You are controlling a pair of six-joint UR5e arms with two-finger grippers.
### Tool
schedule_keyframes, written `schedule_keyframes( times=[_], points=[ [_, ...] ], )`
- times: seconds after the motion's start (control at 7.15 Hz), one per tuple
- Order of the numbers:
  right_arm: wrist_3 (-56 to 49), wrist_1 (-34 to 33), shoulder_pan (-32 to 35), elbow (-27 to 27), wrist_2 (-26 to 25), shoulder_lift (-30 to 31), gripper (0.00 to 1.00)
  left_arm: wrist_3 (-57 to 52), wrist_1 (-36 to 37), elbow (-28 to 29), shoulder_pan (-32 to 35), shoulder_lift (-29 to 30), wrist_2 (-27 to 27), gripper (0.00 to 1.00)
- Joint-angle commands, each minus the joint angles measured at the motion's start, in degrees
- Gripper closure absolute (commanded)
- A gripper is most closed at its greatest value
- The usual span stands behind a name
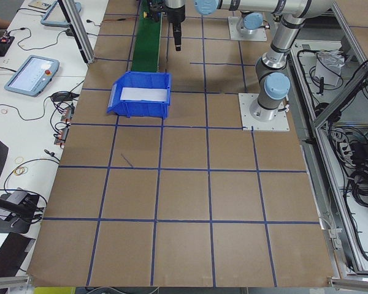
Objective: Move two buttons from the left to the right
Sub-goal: 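Carry the yellow button with the right gripper into the far blue bin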
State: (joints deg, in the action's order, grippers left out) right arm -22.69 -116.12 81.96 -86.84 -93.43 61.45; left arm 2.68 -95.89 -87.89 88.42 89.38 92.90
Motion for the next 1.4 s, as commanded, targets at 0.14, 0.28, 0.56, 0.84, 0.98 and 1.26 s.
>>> schedule_keyframes(
  times=[0.14,0.28,0.56,0.84,0.98,1.26],
  points=[
    [-6.3,0.0,-10.0,1.0,-0.5,3.3,0.94,0.0,0.0,0.0,0.0,0.0,0.1,0.0],
    [-13.7,0.0,-16.0,1.9,0.0,4.4,0.92,0.0,0.0,0.0,0.0,0.0,0.1,0.0],
    [-31.2,-0.6,-27.5,6.0,3.3,4.3,0.92,0.0,0.0,0.0,0.0,0.0,0.1,0.0],
    [-41.2,-3.8,-34.7,13.1,5.4,-3.4,0.92,0.0,0.0,0.0,0.0,0.0,0.0,0.0],
    [-42.2,-3.9,-35.0,16.5,5.8,-7.1,0.92,0.0,0.0,0.0,0.0,0.0,0.0,0.0],
    [-42.2,-4.2,-35.0,16.3,10.5,-9.7,0.92,0.0,0.0,0.0,0.0,0.0,0.0,0.0]
  ],
)
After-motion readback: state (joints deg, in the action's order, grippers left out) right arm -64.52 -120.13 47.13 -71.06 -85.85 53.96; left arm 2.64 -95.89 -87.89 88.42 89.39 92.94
